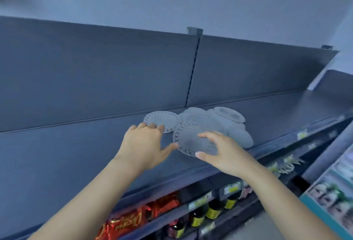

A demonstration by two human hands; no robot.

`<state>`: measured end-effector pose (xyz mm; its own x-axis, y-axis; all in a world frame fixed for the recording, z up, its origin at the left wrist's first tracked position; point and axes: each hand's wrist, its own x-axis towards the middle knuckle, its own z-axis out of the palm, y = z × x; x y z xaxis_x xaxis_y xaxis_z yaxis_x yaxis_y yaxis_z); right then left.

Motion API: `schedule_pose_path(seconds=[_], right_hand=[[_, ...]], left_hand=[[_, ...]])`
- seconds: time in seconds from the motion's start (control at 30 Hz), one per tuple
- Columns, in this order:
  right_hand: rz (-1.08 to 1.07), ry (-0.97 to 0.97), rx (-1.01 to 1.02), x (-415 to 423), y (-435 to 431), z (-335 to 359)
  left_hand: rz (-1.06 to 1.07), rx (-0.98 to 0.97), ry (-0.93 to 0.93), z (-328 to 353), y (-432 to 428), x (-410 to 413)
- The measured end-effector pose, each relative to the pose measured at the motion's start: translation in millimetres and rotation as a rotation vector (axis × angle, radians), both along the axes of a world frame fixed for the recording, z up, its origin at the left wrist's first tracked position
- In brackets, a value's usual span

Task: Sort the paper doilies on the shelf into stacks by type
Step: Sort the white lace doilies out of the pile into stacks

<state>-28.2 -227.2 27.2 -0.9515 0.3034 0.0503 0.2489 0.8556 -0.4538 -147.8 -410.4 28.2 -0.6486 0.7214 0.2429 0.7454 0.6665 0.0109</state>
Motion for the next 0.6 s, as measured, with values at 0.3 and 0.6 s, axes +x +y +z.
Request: schedule_pose_path(seconds=[0.3, 0.6], right_hand=[[-0.060, -0.056, -0.004, 97.9, 159.4, -12.7], [0.015, -0.096, -0.044, 30.5, 266.9, -24.7]], left_hand=[[-0.029, -0.112, -0.096, -23.1, 180.0, 76.5], [0.106, -0.073, -0.203, -39.5, 308.5, 16.0]])
